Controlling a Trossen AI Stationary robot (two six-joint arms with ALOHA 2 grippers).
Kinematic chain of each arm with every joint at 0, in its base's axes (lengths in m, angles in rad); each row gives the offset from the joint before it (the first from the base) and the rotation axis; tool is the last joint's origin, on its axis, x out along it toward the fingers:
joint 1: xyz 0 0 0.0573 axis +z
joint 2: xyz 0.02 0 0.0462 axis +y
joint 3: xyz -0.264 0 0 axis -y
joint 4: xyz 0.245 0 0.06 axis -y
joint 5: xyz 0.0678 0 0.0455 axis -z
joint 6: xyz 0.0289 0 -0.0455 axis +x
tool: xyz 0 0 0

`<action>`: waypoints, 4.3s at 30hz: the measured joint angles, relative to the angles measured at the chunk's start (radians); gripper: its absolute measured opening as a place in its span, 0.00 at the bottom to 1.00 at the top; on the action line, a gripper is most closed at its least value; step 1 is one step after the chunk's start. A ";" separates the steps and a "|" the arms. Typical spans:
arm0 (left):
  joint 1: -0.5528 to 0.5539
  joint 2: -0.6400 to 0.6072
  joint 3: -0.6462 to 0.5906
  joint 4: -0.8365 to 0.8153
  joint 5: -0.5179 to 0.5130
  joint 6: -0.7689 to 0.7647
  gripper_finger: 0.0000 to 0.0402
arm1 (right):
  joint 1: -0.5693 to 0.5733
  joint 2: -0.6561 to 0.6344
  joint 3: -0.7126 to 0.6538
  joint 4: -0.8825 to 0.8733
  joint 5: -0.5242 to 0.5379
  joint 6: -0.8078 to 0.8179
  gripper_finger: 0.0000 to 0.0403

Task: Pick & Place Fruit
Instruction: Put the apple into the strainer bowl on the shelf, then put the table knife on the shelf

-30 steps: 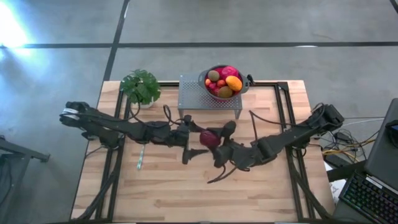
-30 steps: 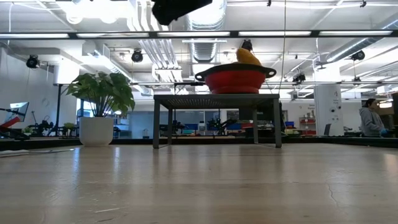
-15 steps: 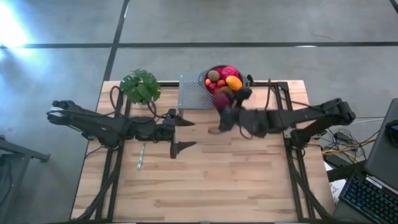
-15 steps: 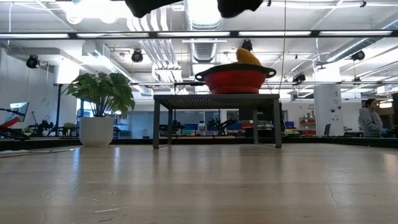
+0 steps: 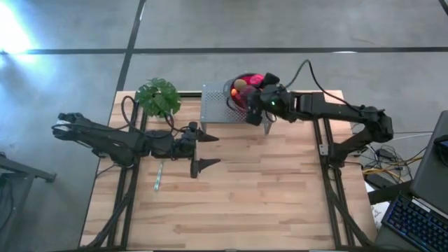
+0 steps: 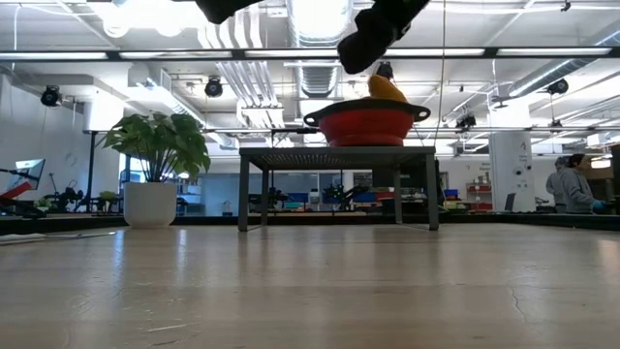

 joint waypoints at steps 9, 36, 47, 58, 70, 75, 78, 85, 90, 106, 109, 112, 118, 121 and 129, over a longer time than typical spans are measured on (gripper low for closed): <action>0.000 0.000 -0.002 -0.002 0.008 -0.019 0.95 | -0.050 0.148 0.214 -0.188 -0.054 0.020 0.75; -0.002 0.000 -0.005 -0.034 0.073 -0.060 0.95 | -0.115 0.275 0.288 -0.299 -0.058 0.011 0.84; -0.002 0.000 -0.005 -0.033 0.073 -0.062 0.95 | -0.115 0.275 0.287 -0.309 -0.060 0.011 0.86; -0.002 0.000 -0.005 -0.032 0.072 -0.063 0.95 | -0.115 0.275 0.287 -0.330 -0.101 0.014 0.82; -0.002 0.000 -0.006 -0.032 0.072 -0.068 0.95 | -0.115 0.275 0.287 -0.331 -0.103 -0.035 0.95; -0.002 0.000 -0.006 -0.032 0.072 -0.068 0.95 | -0.115 0.274 0.287 -0.331 -0.102 -0.052 0.95; -0.002 0.000 -0.006 -0.032 0.072 -0.068 0.95 | -0.115 0.274 0.292 -0.341 -0.102 -0.053 0.95; -0.002 0.000 -0.006 -0.032 0.072 -0.068 0.95 | -0.113 0.263 0.294 -0.367 -0.104 -0.052 0.95; -0.002 0.000 -0.006 -0.032 0.072 -0.068 0.95 | -0.113 0.245 0.294 -0.373 -0.104 -0.052 0.95; -0.002 0.000 -0.006 -0.033 0.072 -0.067 0.95 | -0.106 0.219 0.294 -0.389 -0.105 -0.051 0.95; -0.002 0.000 -0.006 -0.035 0.072 -0.067 0.95 | -0.104 0.210 0.294 -0.410 -0.106 -0.049 0.95; -0.002 0.000 -0.006 -0.036 0.072 -0.067 0.95 | -0.098 0.200 0.294 -0.427 -0.107 -0.045 0.95; -0.008 0.000 -0.006 -0.047 0.072 -0.084 0.95 | -0.065 0.158 0.294 -0.429 -0.109 -0.051 0.95; -0.010 0.001 -0.006 -0.054 0.073 -0.085 0.95 | -0.037 0.127 0.294 -0.433 -0.108 -0.052 0.95; -0.009 0.000 0.000 -0.159 0.146 -0.088 0.95 | 0.062 0.007 0.295 -0.538 -0.105 0.061 0.95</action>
